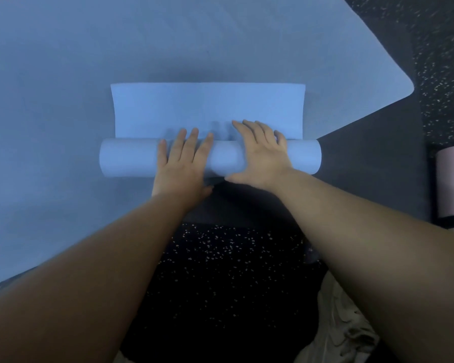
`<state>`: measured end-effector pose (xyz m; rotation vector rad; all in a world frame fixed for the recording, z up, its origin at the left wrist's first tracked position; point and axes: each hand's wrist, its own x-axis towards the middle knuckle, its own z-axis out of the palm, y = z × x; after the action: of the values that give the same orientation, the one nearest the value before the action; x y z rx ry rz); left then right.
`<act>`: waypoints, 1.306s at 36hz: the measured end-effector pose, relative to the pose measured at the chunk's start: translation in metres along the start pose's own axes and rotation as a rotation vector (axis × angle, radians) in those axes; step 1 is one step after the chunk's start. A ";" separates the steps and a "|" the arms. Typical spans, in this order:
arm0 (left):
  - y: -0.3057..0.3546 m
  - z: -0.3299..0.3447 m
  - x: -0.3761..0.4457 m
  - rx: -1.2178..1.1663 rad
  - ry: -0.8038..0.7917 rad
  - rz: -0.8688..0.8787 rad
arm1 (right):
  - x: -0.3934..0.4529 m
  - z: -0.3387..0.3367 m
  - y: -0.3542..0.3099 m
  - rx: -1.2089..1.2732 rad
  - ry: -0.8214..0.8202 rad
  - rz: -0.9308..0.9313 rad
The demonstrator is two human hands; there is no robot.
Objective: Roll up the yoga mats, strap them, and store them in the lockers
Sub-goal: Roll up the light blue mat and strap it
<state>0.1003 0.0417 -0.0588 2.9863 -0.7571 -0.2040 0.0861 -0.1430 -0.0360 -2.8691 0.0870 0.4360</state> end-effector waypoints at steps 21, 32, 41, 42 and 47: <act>-0.020 0.001 0.022 0.230 0.171 0.120 | 0.005 0.013 -0.009 -0.100 0.116 0.042; -0.007 0.005 -0.031 0.167 0.219 0.150 | -0.048 0.057 -0.009 -0.177 0.424 -0.041; 0.011 0.001 -0.091 0.097 0.132 0.118 | -0.104 0.071 -0.018 -0.159 0.411 -0.079; 0.013 0.000 -0.096 0.073 0.118 0.104 | -0.109 0.071 -0.018 -0.152 0.396 -0.084; 0.025 -0.001 -0.119 -0.007 0.050 0.066 | -0.128 0.073 -0.012 -0.199 0.330 -0.133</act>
<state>-0.0153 0.0765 -0.0417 2.9420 -0.8464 -0.1283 -0.0557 -0.1110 -0.0627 -3.0910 -0.0953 -0.0602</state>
